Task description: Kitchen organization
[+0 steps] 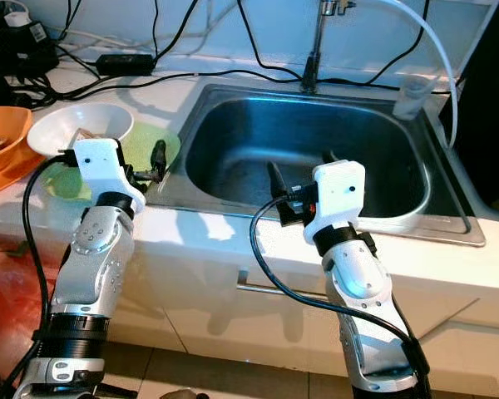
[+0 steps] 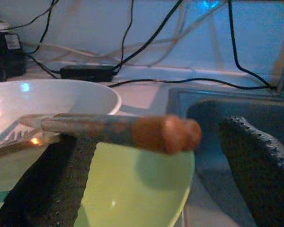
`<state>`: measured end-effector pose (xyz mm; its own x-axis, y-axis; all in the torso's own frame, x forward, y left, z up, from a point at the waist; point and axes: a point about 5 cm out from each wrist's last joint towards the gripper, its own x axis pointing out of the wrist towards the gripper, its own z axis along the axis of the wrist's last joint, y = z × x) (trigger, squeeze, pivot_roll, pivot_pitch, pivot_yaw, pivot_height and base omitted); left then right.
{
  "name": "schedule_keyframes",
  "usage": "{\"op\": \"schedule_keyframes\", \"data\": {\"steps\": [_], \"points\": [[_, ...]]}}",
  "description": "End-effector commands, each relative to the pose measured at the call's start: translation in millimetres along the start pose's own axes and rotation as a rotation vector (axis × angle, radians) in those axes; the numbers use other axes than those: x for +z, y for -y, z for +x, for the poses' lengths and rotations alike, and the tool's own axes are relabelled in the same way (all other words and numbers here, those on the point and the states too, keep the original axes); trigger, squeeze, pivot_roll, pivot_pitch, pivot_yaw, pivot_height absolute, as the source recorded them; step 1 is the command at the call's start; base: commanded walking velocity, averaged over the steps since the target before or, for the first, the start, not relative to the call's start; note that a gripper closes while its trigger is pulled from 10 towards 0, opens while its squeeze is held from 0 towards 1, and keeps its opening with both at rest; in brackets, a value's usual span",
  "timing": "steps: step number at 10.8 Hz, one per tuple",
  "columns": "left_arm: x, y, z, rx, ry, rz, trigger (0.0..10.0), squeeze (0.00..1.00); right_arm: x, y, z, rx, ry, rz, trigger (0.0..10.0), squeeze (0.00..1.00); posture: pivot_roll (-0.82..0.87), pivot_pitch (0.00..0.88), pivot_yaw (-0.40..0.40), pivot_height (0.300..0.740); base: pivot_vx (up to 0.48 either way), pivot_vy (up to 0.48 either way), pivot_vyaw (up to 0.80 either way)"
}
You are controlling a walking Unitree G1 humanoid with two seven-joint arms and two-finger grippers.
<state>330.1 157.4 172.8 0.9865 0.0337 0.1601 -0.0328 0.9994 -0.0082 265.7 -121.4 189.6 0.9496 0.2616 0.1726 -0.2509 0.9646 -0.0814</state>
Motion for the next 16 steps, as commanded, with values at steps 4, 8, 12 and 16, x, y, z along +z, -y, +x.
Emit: {"op": "schedule_keyframes", "data": {"steps": [4, 8, 12, 16], "points": [[6, -1.7, -5.1, 0.023, 0.089, 0.094, 10.0, 0.00, 4, 3.2, 3.2, 0.016, 0.011, -0.005, 10.0, 0.00, -0.03, 0.052, -0.018, 0.740, 0.000, 0.000, 0.00], [11, -6.0, -5.9, 0.064, 0.123, 0.160, 10.0, 0.00, 4, 5.1, 3.5, 0.022, 0.007, -0.011, 10.0, 0.00, -0.03, 0.047, -0.030, 0.740, 0.000, 0.000, 0.00], [18, -8.0, -1.6, 0.082, 0.184, 0.229, 10.0, 0.00, 4, 4.4, 5.0, 0.024, 0.010, -0.011, 10.0, 0.00, -0.03, 0.042, -0.028, 0.740, 0.000, 0.000, 0.00], [7, -14.7, 8.7, 0.097, 0.172, 0.263, 10.0, 0.00, 4, 3.6, 6.8, 0.021, 0.014, -0.005, 10.0, 0.00, -0.04, 0.040, -0.028, 0.740, 0.000, 0.000, 0.00]]}}
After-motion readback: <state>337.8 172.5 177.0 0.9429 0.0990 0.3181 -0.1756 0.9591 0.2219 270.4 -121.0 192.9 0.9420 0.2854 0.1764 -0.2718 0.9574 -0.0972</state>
